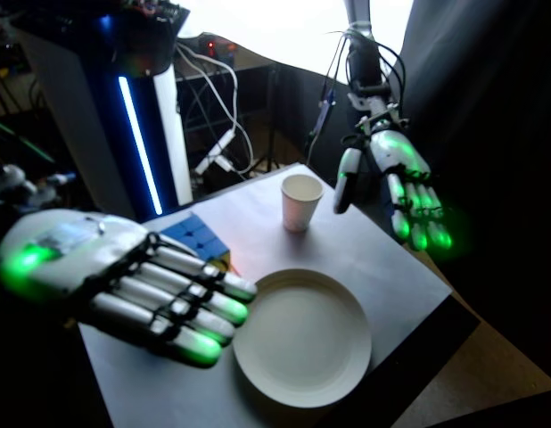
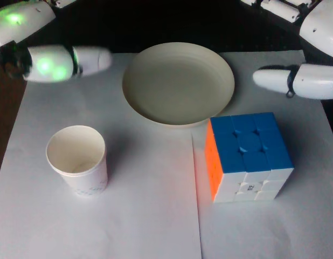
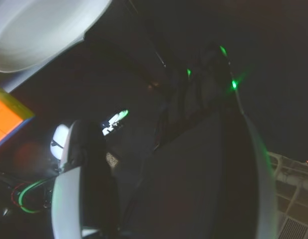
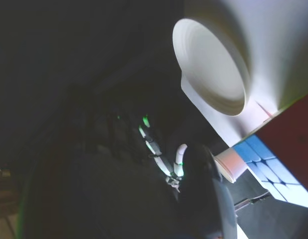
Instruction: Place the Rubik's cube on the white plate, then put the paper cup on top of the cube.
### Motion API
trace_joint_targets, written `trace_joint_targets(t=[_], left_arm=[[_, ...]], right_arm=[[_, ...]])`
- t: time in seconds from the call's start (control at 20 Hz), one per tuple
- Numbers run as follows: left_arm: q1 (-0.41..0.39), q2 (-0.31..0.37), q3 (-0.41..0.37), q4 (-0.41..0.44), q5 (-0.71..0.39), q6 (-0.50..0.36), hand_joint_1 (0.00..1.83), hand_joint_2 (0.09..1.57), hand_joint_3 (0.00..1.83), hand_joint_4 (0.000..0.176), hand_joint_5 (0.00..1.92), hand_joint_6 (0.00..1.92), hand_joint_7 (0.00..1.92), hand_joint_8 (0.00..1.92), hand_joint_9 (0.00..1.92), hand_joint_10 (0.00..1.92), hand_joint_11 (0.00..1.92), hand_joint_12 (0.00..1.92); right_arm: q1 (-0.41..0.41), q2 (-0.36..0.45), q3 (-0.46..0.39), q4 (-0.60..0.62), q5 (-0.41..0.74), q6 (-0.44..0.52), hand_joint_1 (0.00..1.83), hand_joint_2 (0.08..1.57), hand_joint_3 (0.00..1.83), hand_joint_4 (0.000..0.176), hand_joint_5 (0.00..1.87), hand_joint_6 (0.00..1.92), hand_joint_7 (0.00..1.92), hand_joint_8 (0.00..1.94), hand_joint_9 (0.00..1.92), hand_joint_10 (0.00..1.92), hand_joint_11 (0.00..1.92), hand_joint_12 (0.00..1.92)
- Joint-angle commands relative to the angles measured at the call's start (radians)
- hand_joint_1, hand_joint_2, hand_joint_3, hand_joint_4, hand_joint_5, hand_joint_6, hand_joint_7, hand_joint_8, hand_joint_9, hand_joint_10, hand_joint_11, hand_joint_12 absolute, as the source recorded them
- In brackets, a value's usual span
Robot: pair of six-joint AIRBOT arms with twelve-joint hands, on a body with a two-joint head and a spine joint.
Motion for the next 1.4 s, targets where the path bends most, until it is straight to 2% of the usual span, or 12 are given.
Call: trace_joint_targets(t=[0.0, 0.1, 0.25, 0.4, 0.45, 0.65, 0.75, 0.9, 0.95, 1.1, 1.25, 1.35], left_arm=[[-0.017, 0.013, 0.000, -0.018, -0.145, 0.000, 0.00, 1.25, 0.01, 0.077, 0.00, 0.00, 0.00, 0.00, 0.00, 0.00, 0.00, 0.00], [-0.024, 0.023, -0.007, -0.017, -0.150, 0.000, 0.00, 1.25, 0.01, 0.062, 0.00, 0.00, 0.00, 0.00, 0.00, 0.00, 0.00, 0.00], [-0.027, 0.025, -0.009, -0.016, -0.158, 0.000, 0.00, 1.24, 0.00, 0.099, 0.00, 0.00, 0.00, 0.00, 0.00, 0.00, 0.00, 0.00], [-0.027, 0.028, -0.009, -0.016, -0.155, 0.000, 0.00, 1.26, 0.01, 0.075, 0.00, 0.00, 0.00, 0.00, 0.00, 0.00, 0.00, 0.00], [-0.027, 0.029, -0.009, -0.016, -0.153, 0.000, 0.00, 1.25, 0.01, 0.096, 0.00, 0.00, 0.00, 0.00, 0.00, 0.00, 0.00, 0.00], [-0.027, 0.030, -0.007, -0.016, -0.148, 0.000, 0.00, 1.26, 0.00, 0.083, 0.00, 0.00, 0.00, 0.00, 0.00, 0.00, 0.00, 0.00], [-0.028, 0.030, -0.008, -0.016, -0.149, 0.000, 0.00, 1.26, 0.00, 0.096, 0.00, 0.00, 0.00, 0.00, 0.00, 0.00, 0.01, 0.00], [-0.028, 0.031, -0.008, -0.018, -0.149, 0.000, 0.00, 1.26, 0.00, 0.087, 0.00, 0.00, 0.00, 0.00, 0.00, 0.00, 0.00, 0.00], [-0.028, 0.031, -0.008, -0.018, -0.149, 0.000, 0.00, 1.26, 0.00, 0.082, 0.00, 0.00, 0.00, 0.00, 0.00, 0.00, 0.01, 0.00], [-0.028, 0.031, -0.008, -0.019, -0.145, 0.000, 0.00, 1.27, 0.01, 0.074, 0.00, 0.00, 0.00, 0.00, 0.00, 0.00, 0.00, 0.00], [-0.027, 0.032, -0.007, -0.024, -0.142, 0.000, 0.00, 1.28, 0.01, 0.080, 0.00, 0.00, 0.00, 0.00, 0.00, 0.00, 0.00, 0.00], [-0.027, 0.033, -0.007, -0.025, -0.141, 0.000, 0.00, 1.28, 0.00, 0.074, 0.00, 0.00, 0.00, 0.00, 0.00, 0.00, 0.00, 0.00]], right_arm=[[0.020, 0.002, 0.001, 0.006, 0.124, -0.002, 0.13, 1.30, 0.02, 0.000, 0.00, 0.00, 0.00, 0.00, 0.00, 0.00, 0.00, 0.00], [0.029, 0.003, -0.001, 0.006, 0.125, -0.002, 0.10, 1.30, 0.02, 0.000, 0.00, 0.00, 0.00, 0.00, 0.00, 0.00, 0.00, 0.00], [0.031, 0.005, -0.003, 0.003, 0.125, -0.002, 0.10, 1.31, 0.01, 0.000, 0.00, 0.00, 0.00, 0.00, 0.00, 0.00, 0.04, 0.03], [0.031, 0.014, -0.016, 0.003, 0.126, -0.001, 0.08, 1.29, 0.00, 0.000, 0.00, 0.00, 0.00, 0.00, 0.00, 0.00, 0.00, 0.02], [0.031, 0.016, -0.019, 0.003, 0.126, -0.001, 0.12, 1.28, 0.00, 0.000, 0.00, 0.00, 0.00, 0.00, 0.00, 0.00, 0.01, 0.02], [0.031, 0.016, -0.023, 0.003, 0.126, -0.001, 0.10, 1.28, 0.00, 0.000, 0.00, 0.00, 0.00, 0.00, 0.00, 0.00, 0.00, 0.34], [0.031, 0.016, -0.025, 0.003, 0.126, -0.001, 0.10, 1.28, 0.00, 0.000, 0.00, 0.00, 0.00, 0.00, 0.00, 0.00, 0.00, 0.78], [0.031, 0.023, -0.039, -0.006, 0.126, -0.001, 0.11, 1.28, 0.00, 0.000, 0.00, 0.00, 0.00, 0.00, 0.00, 0.00, 0.00, 0.73], [0.031, 0.031, -0.050, -0.015, 0.127, 0.000, 0.18, 1.24, 0.00, 0.000, 0.00, 0.00, 0.00, 0.00, 0.00, 0.00, 0.00, 0.99], [0.030, 0.043, -0.041, -0.178, 0.129, 0.264, 0.33, 1.20, 0.00, 0.000, 0.00, 0.00, 0.00, 0.00, 0.00, 0.00, 0.00, 1.37], [0.021, 0.047, -0.034, -0.307, 0.128, 0.476, 0.38, 1.10, 0.00, 0.001, 0.00, 0.00, 0.00, 0.00, 0.00, 0.00, 0.00, 0.86], [0.005, 0.048, -0.035, -0.394, 0.129, 0.594, 0.49, 1.10, 0.00, 0.000, 0.00, 0.00, 0.00, 0.00, 0.00, 0.00, 0.00, 1.10]])
